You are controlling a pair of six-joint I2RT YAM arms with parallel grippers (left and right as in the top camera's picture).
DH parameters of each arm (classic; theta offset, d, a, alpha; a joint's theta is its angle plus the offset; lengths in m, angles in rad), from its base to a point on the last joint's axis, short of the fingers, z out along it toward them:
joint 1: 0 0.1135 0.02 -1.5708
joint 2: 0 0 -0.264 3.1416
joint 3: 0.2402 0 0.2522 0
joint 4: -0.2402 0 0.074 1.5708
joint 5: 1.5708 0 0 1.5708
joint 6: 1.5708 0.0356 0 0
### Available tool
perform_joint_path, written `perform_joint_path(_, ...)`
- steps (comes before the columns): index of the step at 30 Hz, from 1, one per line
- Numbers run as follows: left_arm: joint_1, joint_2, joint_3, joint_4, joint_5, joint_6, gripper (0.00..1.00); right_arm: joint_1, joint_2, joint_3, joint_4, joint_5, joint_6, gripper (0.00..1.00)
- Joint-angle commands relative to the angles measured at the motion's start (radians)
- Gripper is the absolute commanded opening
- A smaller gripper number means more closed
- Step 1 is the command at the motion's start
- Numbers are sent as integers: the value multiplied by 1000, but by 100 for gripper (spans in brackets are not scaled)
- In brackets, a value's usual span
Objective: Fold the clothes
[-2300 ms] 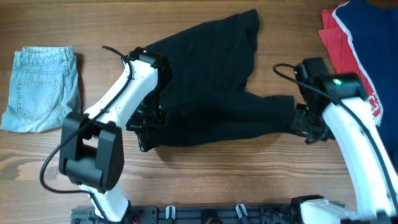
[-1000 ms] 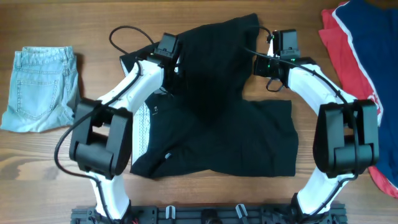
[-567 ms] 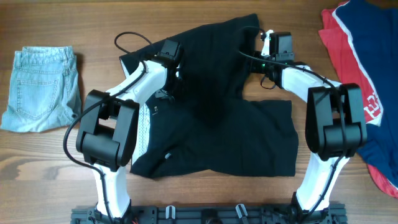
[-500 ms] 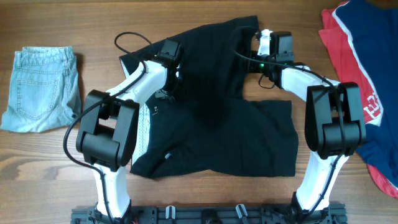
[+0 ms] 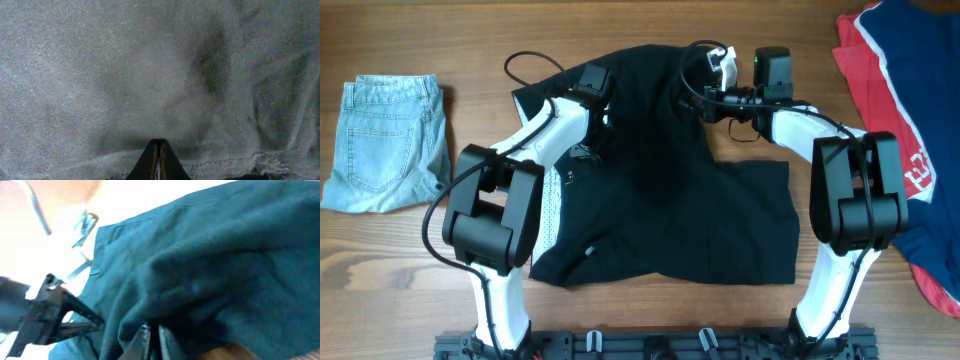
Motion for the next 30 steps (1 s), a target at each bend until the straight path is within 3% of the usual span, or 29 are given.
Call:
perform_joint_path(1, -2, 30, -3, -18, -22, 5, 4, -15, -8, 2, -73, 299, 109, 4)
perform_joint_path(7, -2, 30, -3, -29, -59, 5, 4, -145, -229, 3, -336, 880, 185, 4)
perform_joint_path(10, -3, 30, -3, -29, -59, 5, 4, -183, -323, 2, -381, 1009, 175, 4)
perform_joint_path(13, -3, 30, -3, -29, -59, 5, 4, -191, -346, 2, -409, 988, 171, 6)
perform_joint_path(19, -3, 30, -3, -50, -59, 5, 4, -179, -212, 0, -485, 697, 113, 11)
perform_joint_path(23, -2, 30, -3, -52, -59, 5, 4, -124, -66, 1, -458, 409, -84, 20)
perform_joint_path(27, -2, 30, -3, -52, -59, 5, 4, -48, -12, 0, -472, 407, -214, 26)
perform_joint_path(30, -2, 30, -3, -51, -59, 5, 4, 8, -7, 0, -492, 415, -270, 45)
